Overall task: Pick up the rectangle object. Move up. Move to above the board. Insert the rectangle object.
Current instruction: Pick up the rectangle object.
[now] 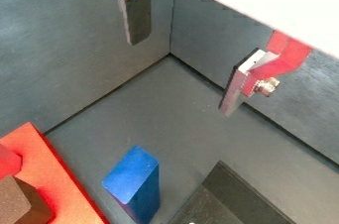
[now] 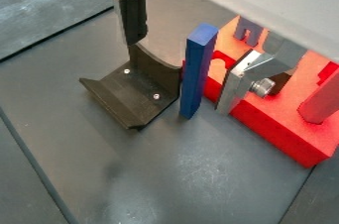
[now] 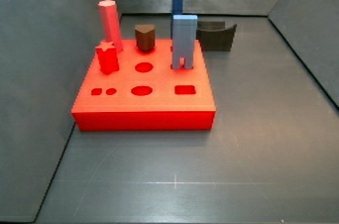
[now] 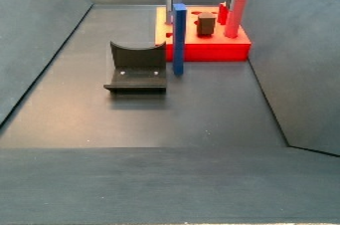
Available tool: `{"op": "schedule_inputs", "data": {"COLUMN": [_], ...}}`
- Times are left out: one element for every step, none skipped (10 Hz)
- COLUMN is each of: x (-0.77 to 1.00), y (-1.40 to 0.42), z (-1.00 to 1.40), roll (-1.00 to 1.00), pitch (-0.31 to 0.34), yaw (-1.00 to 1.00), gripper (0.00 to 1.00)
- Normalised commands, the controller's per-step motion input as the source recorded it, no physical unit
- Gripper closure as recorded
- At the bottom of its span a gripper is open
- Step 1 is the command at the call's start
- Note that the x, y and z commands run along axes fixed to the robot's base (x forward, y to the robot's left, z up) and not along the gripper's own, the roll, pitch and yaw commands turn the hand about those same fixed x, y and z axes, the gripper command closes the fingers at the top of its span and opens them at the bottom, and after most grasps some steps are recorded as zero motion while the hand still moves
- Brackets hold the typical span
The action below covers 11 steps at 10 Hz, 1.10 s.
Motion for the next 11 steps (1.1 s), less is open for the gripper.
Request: {"op": "schedule_inputs", "data": {"x": [0.02, 0.46, 0.77, 0.89, 0.79, 0.43, 0.05, -0.05, -0.12, -0.12, -0.14], "y": [-0.34, -0.54, -0.55, -0.53, -0.46, -0.38, -0.29, -0.25, -0.23, -0.18, -0.13], "z": [0.00, -0.02, -0.07, -0.15, -0.22, -0.28, -0.34, -0.35, -0.36, -0.36, -0.36], "roll": [0.02, 0.12, 0.13, 0.14, 0.12, 0.12, 0.11, 0.04, 0.00, 0.00, 0.00], "pitch": [0.000, 0.064, 0.063, 0.054, 0.030, 0.000, -0.004, -0.074, -0.084, -0.087, -0.089], "yaw": [0.00, -0.03, 0.00, 0.02, 0.11, 0.23, 0.32, 0.37, 0.37, 0.30, 0.19], "gripper": [0.00, 0.00, 0.00, 0.00, 0.00, 0.00, 0.00, 0.00, 0.00, 0.00, 0.00]}}
